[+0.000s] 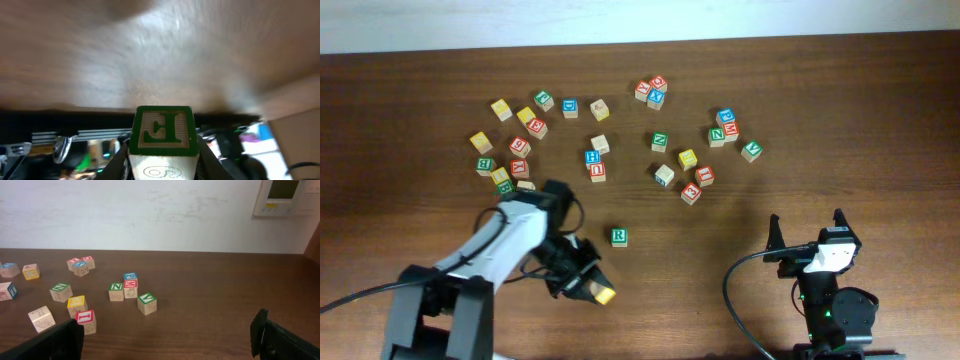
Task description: Spell out RSS
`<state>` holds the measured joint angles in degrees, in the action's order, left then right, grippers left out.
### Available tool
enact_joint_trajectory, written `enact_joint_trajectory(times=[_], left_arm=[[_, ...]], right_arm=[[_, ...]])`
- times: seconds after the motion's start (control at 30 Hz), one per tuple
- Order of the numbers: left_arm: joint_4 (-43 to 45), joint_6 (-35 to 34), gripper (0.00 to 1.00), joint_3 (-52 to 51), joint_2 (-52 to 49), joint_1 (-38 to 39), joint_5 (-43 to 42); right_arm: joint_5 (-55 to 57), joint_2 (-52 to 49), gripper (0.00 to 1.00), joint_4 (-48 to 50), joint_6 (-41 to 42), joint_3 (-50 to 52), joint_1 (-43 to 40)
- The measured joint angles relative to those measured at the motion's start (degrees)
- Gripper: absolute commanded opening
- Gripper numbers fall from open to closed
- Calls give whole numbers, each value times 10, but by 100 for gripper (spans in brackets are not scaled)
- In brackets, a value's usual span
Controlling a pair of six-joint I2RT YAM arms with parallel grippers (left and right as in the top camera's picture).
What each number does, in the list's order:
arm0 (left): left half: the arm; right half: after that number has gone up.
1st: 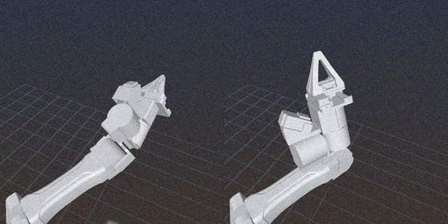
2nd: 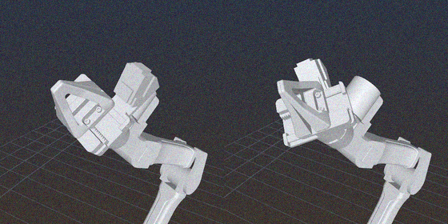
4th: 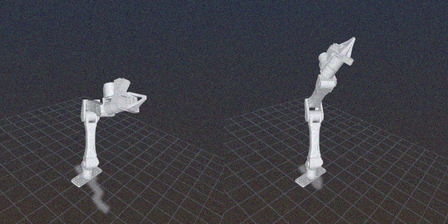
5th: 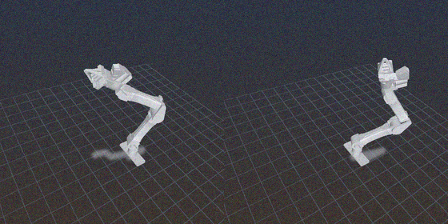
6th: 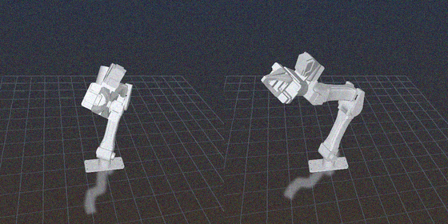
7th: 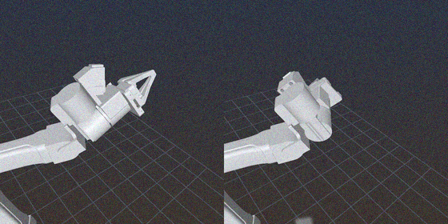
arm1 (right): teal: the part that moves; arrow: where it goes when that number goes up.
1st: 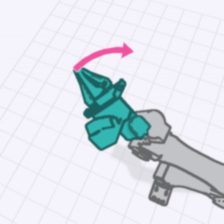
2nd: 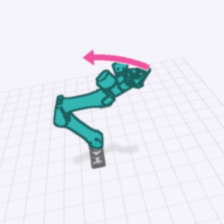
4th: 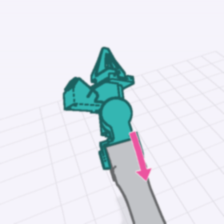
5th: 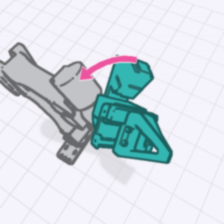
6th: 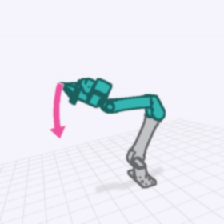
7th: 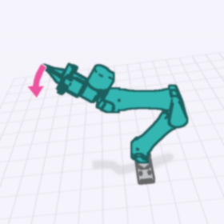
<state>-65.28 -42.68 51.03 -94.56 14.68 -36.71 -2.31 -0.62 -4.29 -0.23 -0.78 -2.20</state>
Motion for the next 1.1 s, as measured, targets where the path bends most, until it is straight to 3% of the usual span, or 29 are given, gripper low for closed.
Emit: enact_joint_trajectory(times=[0.27, 0.53, 0.63, 1.1], left_arm=[[18, 3, 25, -32, 0, -112, 1], [58, 0, 29, -93, -1, -173, -11], [70, 0, 35, -95, -1, -195, -8], [113, 10, 39, -94, -1, -313, 50]], right_arm=[[0, 0, 98, 0, 0, 0, 0], [0, 0, 98, 0, 0, 0, 0], [0, 0, 98, 0, 0, 0, 0], [0, 0, 98, 0, 0, 0, 0]])
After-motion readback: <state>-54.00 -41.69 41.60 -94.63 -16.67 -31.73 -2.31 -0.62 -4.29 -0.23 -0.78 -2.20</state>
